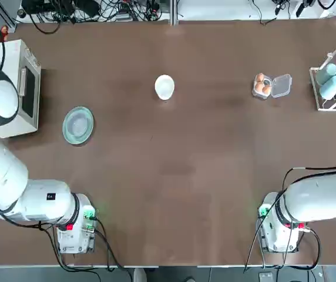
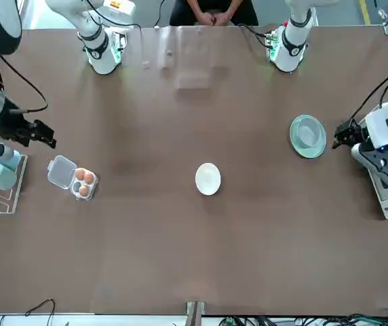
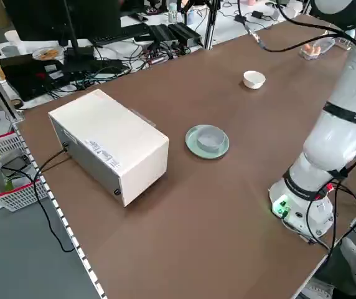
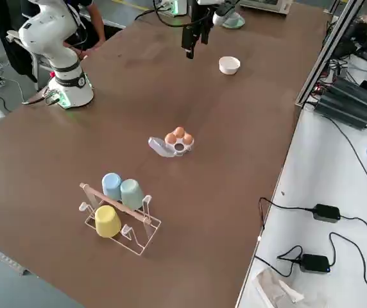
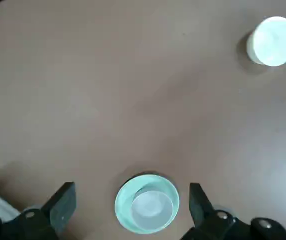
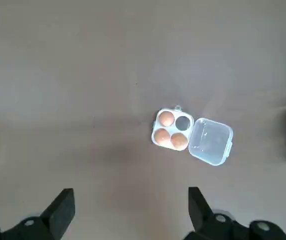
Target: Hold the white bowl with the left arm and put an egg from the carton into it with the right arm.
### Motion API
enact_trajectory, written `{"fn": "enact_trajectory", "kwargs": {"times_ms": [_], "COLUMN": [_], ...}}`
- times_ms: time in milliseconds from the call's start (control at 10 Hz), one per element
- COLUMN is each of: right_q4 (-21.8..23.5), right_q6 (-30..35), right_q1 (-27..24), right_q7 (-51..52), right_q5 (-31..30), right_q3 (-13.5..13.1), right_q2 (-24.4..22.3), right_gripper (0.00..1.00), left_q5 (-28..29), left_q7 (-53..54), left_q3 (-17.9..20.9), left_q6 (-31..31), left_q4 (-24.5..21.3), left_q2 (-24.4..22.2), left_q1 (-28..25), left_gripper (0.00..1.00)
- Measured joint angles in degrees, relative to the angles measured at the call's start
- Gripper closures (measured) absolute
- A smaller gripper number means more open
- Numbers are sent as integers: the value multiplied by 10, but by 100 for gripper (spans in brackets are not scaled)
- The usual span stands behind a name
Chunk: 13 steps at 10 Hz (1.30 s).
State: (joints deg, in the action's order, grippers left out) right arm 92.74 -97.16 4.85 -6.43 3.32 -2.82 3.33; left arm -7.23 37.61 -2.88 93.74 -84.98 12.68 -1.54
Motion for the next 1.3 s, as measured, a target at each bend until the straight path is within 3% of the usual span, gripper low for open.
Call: {"fn": "enact_trajectory", "kwargs": {"times_ms": [200, 700, 1000, 1300], "right_q4": [6, 12, 11, 33], "right_q6": [-26, -169, -186, -240], "right_q1": [-5, -32, -41, -64], "right_q7": [-1, -1, 3, 32], "right_q5": [0, 0, 0, 0], "right_q3": [-1, -1, 5, 14], "right_q2": [27, 197, 242, 263], "right_gripper": [0, 0, 0, 0], "left_q5": [-45, -154, -211, -305], "left_q7": [94, 194, 300, 425], "left_q3": [0, 0, -6, -7], "left_q6": [2, 6, 28, 51], "left_q4": [1, 1, 1, -14], "left_q2": [22, 74, 110, 162], "left_q1": [-20, -25, -19, -21], "left_gripper": [0, 0, 0, 0]}}
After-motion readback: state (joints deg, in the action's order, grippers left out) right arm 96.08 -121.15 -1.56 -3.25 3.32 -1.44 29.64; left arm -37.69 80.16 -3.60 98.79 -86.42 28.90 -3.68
